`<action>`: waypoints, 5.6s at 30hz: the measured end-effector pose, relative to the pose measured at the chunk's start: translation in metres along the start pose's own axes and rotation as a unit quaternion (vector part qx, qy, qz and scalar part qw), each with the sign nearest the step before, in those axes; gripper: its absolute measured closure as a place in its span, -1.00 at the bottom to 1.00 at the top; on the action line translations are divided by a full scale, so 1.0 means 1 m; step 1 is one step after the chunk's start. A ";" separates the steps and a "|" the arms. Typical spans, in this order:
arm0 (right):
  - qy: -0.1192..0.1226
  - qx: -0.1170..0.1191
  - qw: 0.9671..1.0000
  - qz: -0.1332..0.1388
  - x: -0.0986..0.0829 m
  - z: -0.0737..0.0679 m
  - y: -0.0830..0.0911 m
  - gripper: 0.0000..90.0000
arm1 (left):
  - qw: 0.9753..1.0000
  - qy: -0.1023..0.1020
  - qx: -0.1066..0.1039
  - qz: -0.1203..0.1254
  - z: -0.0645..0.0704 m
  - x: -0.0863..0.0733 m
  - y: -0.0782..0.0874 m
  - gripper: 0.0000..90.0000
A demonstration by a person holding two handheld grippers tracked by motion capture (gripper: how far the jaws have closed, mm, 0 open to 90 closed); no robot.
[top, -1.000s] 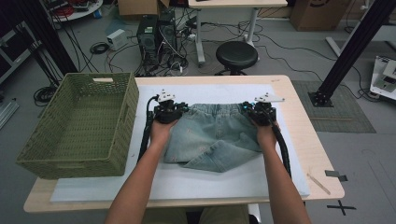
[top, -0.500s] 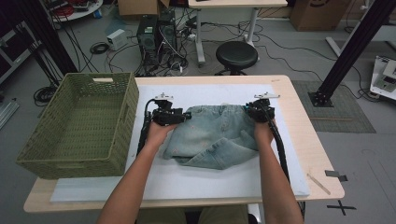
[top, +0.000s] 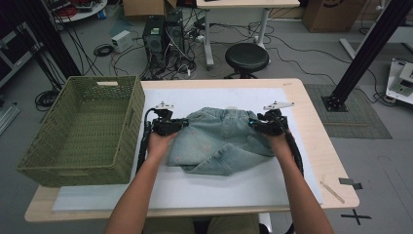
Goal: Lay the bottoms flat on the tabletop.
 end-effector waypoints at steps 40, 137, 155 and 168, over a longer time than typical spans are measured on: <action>0.074 0.034 0.997 0.000 -0.038 -0.038 0.023 0.95 | 0.999 0.000 0.005 0.035 0.004 -0.024 0.053 0.10; 0.197 0.228 0.948 -0.105 -0.109 -0.075 0.077 0.98 | 0.999 0.006 -0.034 0.009 0.019 -0.050 0.066 -0.03; 0.144 0.216 0.957 -0.130 -0.087 -0.084 0.036 0.29 | 0.999 0.003 -0.041 0.011 0.020 -0.049 0.067 -0.04; 0.205 0.267 0.930 -0.148 -0.120 -0.084 0.084 0.60 | 0.999 0.005 -0.033 0.017 0.017 -0.049 0.073 -0.04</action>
Point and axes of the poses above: each handheld gripper's, and its own axes: y roughly backward along the jaws, x roughly out of its top, z roughly to its right, the point moved 2 cm from there along -y, roughly forward along the jaws, and after that the axes turned 13 degrees about -y, right-handed, at the moved point
